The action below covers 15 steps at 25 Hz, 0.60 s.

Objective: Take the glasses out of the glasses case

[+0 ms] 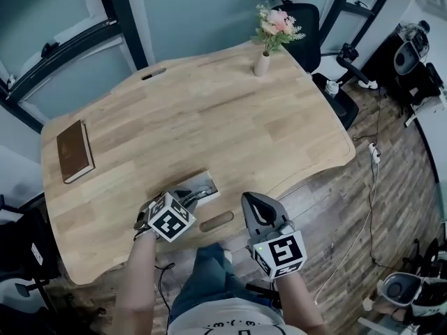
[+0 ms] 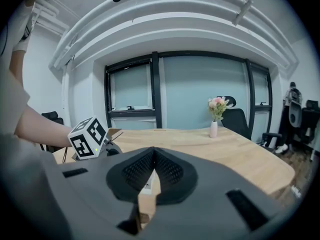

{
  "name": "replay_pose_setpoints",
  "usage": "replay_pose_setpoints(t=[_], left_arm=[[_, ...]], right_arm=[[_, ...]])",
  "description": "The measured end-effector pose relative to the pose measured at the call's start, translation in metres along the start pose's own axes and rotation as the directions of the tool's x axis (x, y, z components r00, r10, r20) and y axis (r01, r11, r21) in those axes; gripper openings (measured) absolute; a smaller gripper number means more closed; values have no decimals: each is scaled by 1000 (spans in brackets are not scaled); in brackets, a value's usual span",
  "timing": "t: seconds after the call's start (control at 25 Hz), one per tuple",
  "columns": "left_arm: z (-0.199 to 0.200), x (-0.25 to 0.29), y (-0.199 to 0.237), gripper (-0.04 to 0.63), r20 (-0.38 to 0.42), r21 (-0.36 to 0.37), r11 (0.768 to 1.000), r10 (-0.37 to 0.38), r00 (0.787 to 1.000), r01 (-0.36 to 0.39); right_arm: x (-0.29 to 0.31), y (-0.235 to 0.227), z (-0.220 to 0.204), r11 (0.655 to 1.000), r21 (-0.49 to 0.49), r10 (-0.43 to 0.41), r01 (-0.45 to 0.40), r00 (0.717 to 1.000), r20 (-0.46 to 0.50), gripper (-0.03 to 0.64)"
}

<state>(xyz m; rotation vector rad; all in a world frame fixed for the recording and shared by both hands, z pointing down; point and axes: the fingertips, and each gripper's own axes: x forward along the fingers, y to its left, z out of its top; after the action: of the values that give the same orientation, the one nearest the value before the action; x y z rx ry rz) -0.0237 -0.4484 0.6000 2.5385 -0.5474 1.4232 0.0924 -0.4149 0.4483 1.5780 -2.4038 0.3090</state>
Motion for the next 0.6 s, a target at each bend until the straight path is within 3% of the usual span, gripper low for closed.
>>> replay_pose_setpoints(t=[0.2, 0.4, 0.6], left_arm=[[-8, 20, 3, 86, -119, 29, 995, -89, 989, 93], [-21, 36, 0, 99, -219, 65, 984, -147, 965, 165], [-22, 39, -2, 110, -240, 17, 966, -246, 939, 257]], right_arm=[[18, -12, -2, 1000, 17, -20, 20, 1000, -19, 11], [28, -17, -3, 999, 28, -41, 42, 999, -27, 11], [30, -22, -5, 997, 39, -64, 65, 997, -40, 11]])
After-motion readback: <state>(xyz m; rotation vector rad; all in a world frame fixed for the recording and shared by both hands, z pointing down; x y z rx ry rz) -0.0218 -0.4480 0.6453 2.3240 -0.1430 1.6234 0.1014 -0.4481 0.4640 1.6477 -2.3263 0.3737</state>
